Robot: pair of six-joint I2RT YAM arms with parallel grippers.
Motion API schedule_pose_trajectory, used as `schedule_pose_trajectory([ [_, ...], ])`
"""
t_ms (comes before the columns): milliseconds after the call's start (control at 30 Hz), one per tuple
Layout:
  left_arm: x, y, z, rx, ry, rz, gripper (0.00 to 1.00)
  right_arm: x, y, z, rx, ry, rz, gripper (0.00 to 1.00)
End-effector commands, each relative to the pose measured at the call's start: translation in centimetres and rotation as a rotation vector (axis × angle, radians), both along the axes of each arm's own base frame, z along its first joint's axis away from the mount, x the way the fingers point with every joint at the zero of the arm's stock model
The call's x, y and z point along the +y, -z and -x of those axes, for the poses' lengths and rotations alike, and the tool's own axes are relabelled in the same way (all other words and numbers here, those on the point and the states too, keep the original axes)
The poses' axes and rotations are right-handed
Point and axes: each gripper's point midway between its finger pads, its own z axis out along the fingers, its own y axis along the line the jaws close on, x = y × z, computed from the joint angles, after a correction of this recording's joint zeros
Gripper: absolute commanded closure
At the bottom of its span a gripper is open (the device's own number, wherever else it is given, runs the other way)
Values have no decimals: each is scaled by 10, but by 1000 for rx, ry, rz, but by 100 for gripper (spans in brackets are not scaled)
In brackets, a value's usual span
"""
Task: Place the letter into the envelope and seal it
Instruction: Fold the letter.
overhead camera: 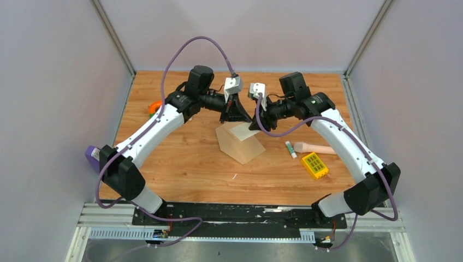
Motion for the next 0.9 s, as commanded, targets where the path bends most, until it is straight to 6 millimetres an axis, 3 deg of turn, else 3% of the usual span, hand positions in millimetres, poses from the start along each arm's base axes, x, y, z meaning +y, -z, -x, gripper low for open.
schedule_pose_trajectory([
  [0, 0, -9, 4, -20, 22, 20, 100, 8, -24, 4, -30, -37, -81, 92],
  [33, 0, -9, 4, -20, 22, 20, 100, 8, -22, 2, -22, -30, -76, 100],
  [200, 2, -13, 4, -37, 18, 25, 100, 5, -19, -5, -29, -6, -60, 100],
  [233, 3, -13, 4, -36, 16, 23, 93, 4, -21, -6, -35, -3, -63, 100],
  [267, 4, -14, 4, -42, 14, 23, 63, 3, -22, -6, -39, 1, -64, 100],
  [300, 6, -14, 3, -41, 8, 23, 46, 1, -23, -7, -44, 6, -64, 100],
  [333, 8, -16, 3, -48, 5, 26, 21, -1, -24, -8, -49, 13, -62, 100],
  [400, 13, -18, 0, -56, -2, 31, 3, -5, -27, -9, -61, 27, -64, 100],
  [667, 22, -11, -4, -45, 0, 25, 3, -12, -51, 2, -114, 9, -117, 100],
  [867, 19, 0, -7, -15, 8, 10, 24, -11, -64, 6, -120, 0, -144, 100],
])
